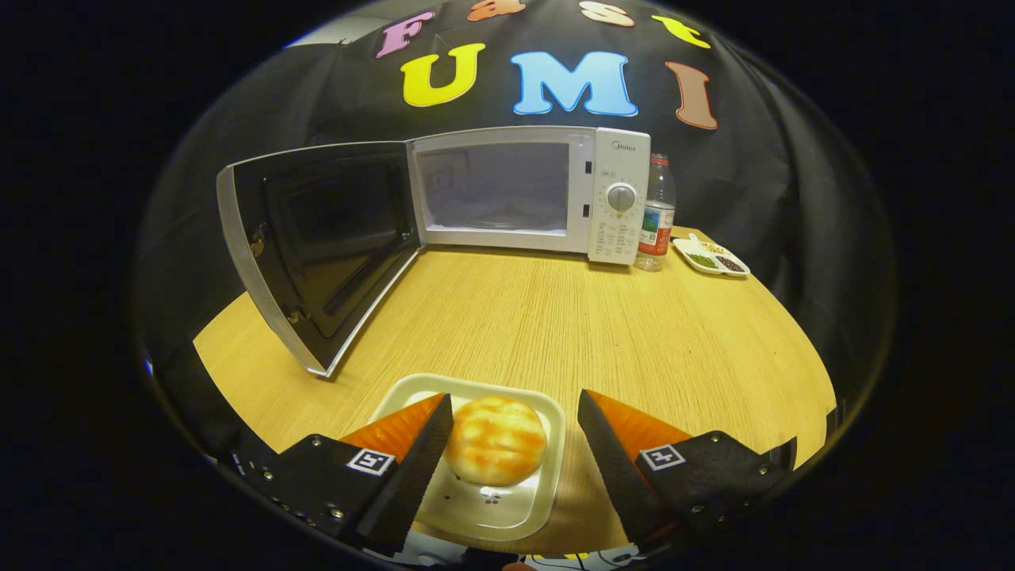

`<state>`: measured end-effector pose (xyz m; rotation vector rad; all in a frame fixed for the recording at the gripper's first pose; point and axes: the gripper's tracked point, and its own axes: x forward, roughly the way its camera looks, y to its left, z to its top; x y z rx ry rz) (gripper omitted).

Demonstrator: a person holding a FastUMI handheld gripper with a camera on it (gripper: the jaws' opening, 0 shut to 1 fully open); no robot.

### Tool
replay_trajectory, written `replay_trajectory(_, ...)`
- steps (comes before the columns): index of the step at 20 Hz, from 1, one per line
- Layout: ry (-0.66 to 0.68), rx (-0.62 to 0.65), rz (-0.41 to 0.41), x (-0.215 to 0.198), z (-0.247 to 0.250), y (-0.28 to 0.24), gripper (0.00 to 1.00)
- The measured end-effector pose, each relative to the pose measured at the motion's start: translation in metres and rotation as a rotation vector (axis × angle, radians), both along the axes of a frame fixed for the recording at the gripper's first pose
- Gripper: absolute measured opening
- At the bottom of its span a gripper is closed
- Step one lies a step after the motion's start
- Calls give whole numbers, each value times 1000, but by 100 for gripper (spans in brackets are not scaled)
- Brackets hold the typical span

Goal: Open the microwave, put the food inside, and close the microwave door.

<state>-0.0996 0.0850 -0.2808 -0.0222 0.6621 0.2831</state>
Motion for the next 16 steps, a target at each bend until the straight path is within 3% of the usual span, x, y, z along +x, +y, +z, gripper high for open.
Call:
replay_trajectory(8,51,77,11,-7,-3,8,97)
replay_trajectory(14,92,43,52,-8,-19,16,96)
replay_trajectory(15,99,51,64,-10,-15,19,85)
replay_trajectory(16,98,66,71,-6,-14,22,85)
